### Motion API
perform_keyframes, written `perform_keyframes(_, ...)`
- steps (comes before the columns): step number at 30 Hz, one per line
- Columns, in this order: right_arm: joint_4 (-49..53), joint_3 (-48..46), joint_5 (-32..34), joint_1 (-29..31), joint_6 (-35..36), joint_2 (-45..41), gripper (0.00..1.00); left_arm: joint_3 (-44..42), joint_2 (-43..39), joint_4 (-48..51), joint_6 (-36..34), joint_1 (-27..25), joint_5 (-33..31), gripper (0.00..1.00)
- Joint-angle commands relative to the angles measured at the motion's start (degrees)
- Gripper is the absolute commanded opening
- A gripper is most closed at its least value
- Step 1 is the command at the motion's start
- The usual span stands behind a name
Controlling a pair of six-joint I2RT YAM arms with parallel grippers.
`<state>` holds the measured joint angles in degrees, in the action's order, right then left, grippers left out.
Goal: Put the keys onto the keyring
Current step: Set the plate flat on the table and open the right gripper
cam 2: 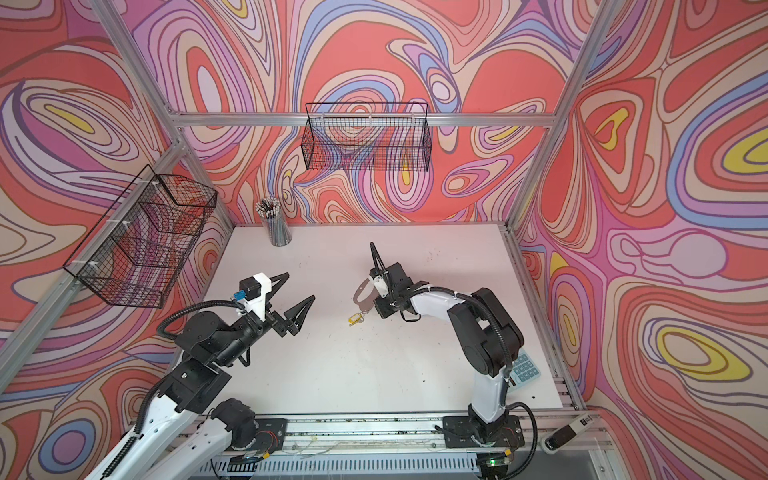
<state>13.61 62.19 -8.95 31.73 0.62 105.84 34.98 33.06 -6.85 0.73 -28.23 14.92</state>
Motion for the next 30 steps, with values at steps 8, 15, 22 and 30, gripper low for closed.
perform_keyframes(8, 4.33, -7.58, 4.26, -1.62, -3.79, -12.97, 0.28, -0.41, 0.61, 0.84, -0.79, -0.07, -1.22, 0.93)
perform_keyframes(15, -4.18, -12.92, 13.26, -1.97, -7.77, -25.72, 0.44, 0.03, 6.43, 0.7, 1.97, 0.0, -9.65, 1.0)
perform_keyframes(22, -24.22, -23.28, 34.11, -3.41, -8.56, -34.25, 0.75, -0.42, 18.21, -2.05, 4.74, 1.85, -33.61, 1.0)
perform_keyframes(30, -49.89, -33.5, 45.88, -10.33, -1.86, -29.47, 0.84, -3.99, 31.89, -12.39, 0.06, 13.81, -39.7, 1.0)
